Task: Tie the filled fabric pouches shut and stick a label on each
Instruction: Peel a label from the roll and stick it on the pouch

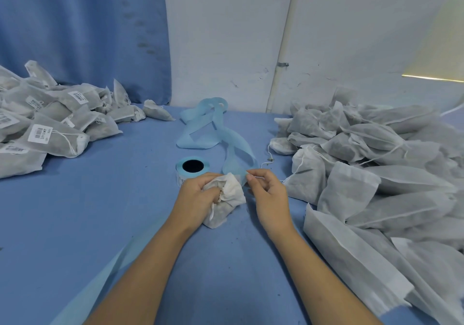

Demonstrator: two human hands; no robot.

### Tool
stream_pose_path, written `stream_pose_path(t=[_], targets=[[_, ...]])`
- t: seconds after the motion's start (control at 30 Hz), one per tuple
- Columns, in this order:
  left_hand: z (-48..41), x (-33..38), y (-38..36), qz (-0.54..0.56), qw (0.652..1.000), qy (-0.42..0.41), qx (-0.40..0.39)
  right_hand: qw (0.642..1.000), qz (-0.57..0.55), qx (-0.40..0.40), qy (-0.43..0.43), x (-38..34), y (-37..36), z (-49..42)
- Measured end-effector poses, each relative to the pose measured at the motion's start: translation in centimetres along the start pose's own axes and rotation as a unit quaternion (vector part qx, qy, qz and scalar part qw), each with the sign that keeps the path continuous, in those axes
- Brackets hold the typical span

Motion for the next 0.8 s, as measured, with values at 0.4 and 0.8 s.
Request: stream_pose_path(t=[0.4,0.8], targets=[[-0.1,-0.3,0.0,0.046,0.999,0.016,-0.008,0.985,-0.040,0.163,-0.030,0.6,2.1,-0.3],[-0.8,-0.1,-0.7,0.195,0.976,0.054,0.078,0.976,-0.152,0.152,0.032,-1.7,2.0,0.0]])
Point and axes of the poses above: each hand's wrist, its own z-axis away from the middle knuckle, its own y-axis out of the back of the hand, x = y × z, the point moved 4 cm from there along -z, towards the middle knuckle, and after that the axes turned 6 degrees about z, right-handed, at the moved point
